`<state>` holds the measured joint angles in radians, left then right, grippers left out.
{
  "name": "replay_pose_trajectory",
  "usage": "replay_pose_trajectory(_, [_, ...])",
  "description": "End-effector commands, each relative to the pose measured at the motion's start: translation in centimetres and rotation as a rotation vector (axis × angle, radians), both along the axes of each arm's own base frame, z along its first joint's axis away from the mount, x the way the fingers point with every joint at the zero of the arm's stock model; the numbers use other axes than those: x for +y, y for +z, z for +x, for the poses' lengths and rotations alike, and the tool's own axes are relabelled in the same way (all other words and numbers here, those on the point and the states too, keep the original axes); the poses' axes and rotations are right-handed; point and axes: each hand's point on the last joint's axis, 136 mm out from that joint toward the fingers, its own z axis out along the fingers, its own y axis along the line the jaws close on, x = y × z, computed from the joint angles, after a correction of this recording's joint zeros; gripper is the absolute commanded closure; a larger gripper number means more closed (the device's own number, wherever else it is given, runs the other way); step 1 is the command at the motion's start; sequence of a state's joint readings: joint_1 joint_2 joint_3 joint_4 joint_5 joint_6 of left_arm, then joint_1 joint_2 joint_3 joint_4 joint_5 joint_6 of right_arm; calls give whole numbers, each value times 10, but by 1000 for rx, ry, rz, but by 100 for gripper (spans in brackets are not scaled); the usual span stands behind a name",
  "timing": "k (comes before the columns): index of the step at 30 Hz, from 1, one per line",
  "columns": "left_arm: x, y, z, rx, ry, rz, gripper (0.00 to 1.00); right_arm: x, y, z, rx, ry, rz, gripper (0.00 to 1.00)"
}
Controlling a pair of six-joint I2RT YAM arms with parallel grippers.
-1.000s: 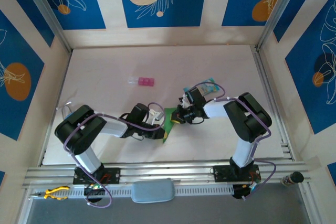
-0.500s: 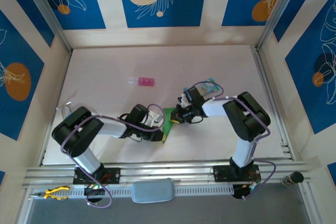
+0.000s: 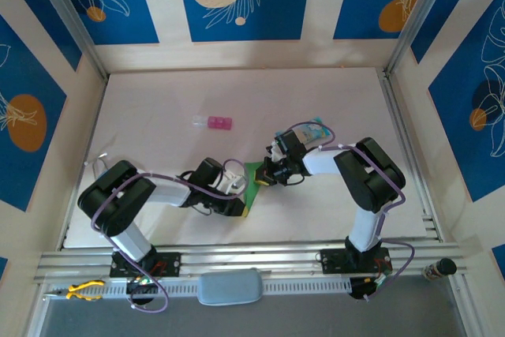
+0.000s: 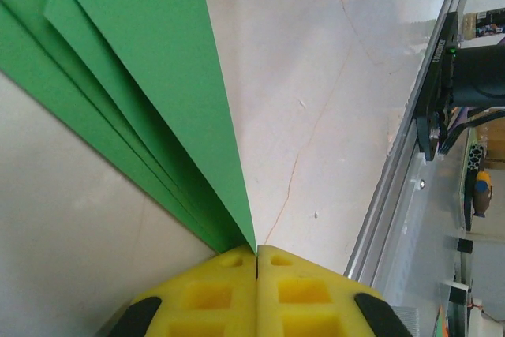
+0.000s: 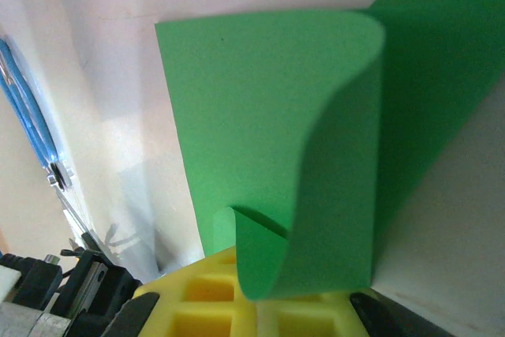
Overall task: Fold a paper plane with a square sheet of paper (pick it up from the middle)
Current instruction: Fold the wing for the fifth time at the center of the table.
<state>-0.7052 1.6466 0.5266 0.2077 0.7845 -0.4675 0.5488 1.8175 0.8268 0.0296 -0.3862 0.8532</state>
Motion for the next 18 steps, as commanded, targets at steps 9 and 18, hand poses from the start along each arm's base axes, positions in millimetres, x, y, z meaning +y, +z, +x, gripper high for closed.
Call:
replay_pose_trajectory(9, [9,9,-11,-9,0,44,80,-19,-32,-5,60,-44,-134,98])
replay_pose_trajectory(18, [14,44,28,-158,165,54,81,-17,-30,-4,67,-57,-116,98])
